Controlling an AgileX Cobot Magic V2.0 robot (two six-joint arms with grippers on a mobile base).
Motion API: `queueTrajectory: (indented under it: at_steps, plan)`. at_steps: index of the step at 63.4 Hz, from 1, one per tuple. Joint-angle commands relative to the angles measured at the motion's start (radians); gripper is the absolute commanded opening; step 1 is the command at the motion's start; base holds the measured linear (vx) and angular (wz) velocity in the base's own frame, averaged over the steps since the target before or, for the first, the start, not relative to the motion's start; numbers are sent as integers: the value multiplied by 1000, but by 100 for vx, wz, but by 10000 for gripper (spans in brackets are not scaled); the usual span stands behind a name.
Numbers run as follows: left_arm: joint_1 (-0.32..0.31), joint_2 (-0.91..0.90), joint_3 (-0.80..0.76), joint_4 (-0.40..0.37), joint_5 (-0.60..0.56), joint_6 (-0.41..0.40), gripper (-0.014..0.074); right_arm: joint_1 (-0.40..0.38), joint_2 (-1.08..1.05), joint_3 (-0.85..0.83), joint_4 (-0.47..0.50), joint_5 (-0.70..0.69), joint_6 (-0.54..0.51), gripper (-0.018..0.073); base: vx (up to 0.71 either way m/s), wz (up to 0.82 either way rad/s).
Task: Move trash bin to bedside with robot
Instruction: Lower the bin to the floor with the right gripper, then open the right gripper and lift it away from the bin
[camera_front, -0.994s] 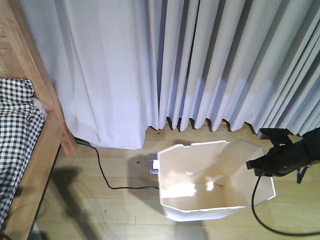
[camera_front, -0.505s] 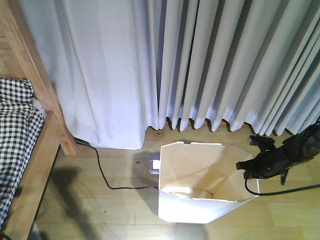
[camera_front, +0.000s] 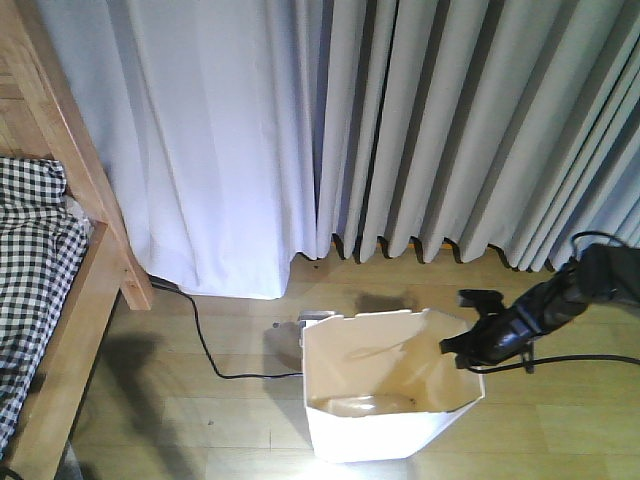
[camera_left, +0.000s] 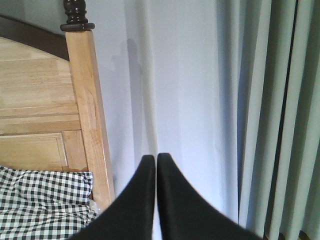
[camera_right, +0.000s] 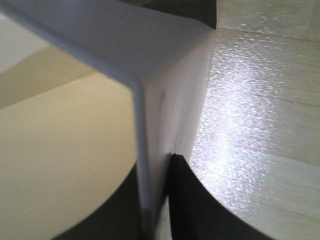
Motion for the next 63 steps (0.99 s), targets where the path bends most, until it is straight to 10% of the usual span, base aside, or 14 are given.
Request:
queueTrajectory:
  at_steps: [1, 26, 63]
  plan:
    - [-6, -14, 12, -9, -75, -14, -6, 18, -27, -78, 13, 154, 88, 26, 0, 0]
    - [-6, -14, 12, -9, -75, -14, -6, 27, 101, -242, -76, 188, 213, 109, 0, 0]
    - [-6, -14, 12, -9, -75, -14, -6, 24, 109, -249, -83, 134, 217, 491, 0, 0]
